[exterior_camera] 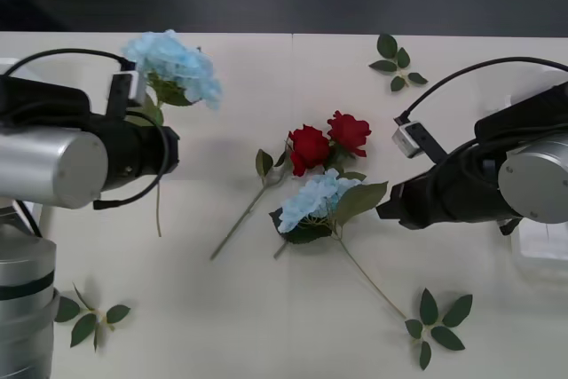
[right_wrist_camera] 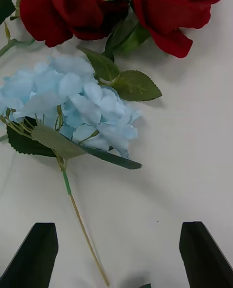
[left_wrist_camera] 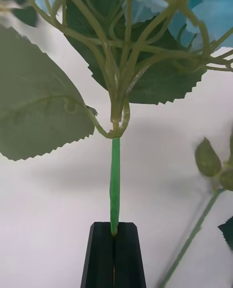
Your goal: Put the red flowers into the right box and the blue flowers into the left box
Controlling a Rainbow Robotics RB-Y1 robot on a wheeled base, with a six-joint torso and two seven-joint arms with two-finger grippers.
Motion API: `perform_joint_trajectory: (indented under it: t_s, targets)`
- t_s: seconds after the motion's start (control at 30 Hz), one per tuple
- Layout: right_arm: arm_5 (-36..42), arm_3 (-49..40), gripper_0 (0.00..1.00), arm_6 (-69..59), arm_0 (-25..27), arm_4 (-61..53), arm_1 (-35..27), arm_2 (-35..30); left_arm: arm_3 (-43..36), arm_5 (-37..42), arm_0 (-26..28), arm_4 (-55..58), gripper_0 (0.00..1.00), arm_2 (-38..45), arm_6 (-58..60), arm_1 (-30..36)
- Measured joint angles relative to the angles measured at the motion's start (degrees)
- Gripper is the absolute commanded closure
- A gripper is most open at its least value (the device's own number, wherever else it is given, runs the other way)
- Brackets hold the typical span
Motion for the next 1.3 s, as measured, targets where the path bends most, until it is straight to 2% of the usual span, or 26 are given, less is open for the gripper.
perform_joint_trajectory:
  t_s: [0.2,0.37,0.47,0.57,0.73,0.9,1.13,1.3]
  targets:
    - [0.12,0.00,0.26,9.76,0.07,-0.01,0.00,1.75,-6.22,3.88,1.06,1.20,1.00,12.56,2.11,0.00]
    - [0.11,0.01,0.26,10.21,0.10,0.01,-0.01,5.77,-6.38,4.05,1.07,4.53,1.00,24.84,3.04,0.01]
    - [-0.18,0.01,0.26,10.22,0.26,0.76,-0.01,8.47,-5.25,4.05,1.08,4.92,1.00,29.26,3.04,0.58]
    - [-0.18,0.01,0.26,10.22,0.98,1.45,-0.01,10.30,-2.78,3.72,1.08,4.89,1.00,30.90,3.04,2.45]
    - [-0.32,0.02,0.26,10.22,2.95,2.15,-0.01,11.55,5.02,-1.26,1.08,4.89,1.00,32.53,3.04,5.28]
    - [-4.53,0.05,0.26,10.23,5.60,4.66,-0.01,11.98,14.53,-7.11,1.07,5.06,1.00,32.63,3.04,7.77]
    - [-8.07,0.22,0.26,10.23,6.52,10.71,-0.01,17.33,27.08,-16.86,0.97,5.32,1.00,31.75,3.04,10.36]
    - [-11.44,1.53,0.27,10.23,6.52,11.33,-0.01,19.99,32.22,-20.59,0.34,5.12,1.00,30.71,3.03,11.78]
